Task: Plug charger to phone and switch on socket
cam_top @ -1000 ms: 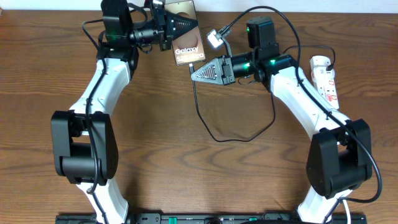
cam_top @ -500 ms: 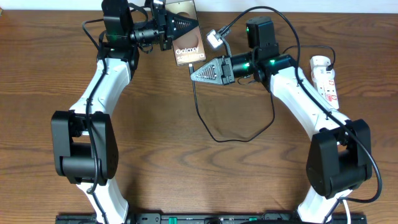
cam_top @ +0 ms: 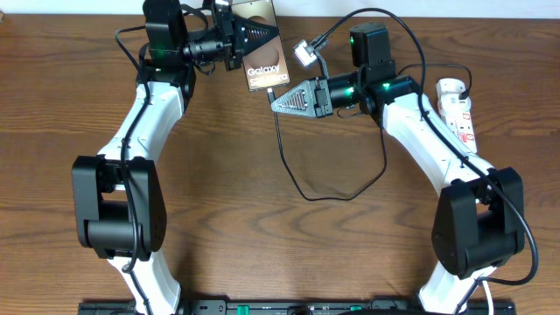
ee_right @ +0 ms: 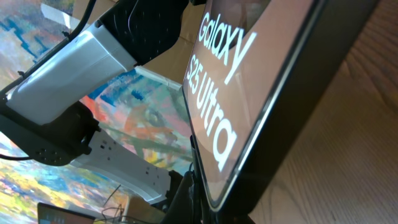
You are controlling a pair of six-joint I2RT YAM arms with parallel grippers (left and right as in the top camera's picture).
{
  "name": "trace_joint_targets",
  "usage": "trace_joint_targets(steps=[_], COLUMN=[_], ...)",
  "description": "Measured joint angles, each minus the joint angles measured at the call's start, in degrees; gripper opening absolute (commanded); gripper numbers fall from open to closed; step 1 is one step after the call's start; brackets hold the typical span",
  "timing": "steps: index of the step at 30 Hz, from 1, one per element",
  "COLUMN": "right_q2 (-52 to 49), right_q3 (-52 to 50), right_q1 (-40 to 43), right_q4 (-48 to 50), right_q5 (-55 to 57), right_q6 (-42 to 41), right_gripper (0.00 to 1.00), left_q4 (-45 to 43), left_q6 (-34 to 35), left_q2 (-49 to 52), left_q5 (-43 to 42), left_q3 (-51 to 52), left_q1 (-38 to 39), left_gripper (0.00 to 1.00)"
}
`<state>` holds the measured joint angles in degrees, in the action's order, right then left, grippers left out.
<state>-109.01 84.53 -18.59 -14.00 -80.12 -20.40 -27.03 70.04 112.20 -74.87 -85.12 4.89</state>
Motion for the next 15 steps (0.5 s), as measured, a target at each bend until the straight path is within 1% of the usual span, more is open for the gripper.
trace_joint_targets(steps=[8,15], right_q2=[0.0,0.0], right_q3=[0.0,0.0], right_q1=[0.0,0.04], right_q4=[-0.26,-0.09], right_q5=[0.07,0.74], right_q6=[-0.04,-0.76], right_gripper=[0.01,0.01], left_q4=[-0.2,-2.84], left_q6=[-1.03,-1.31], left_q2=[0.0,0.0], left_q5=[-0.02,-0.42], left_q3=[0.0,0.0], left_q1=[0.0,0.0], left_gripper=[0.07,0.07])
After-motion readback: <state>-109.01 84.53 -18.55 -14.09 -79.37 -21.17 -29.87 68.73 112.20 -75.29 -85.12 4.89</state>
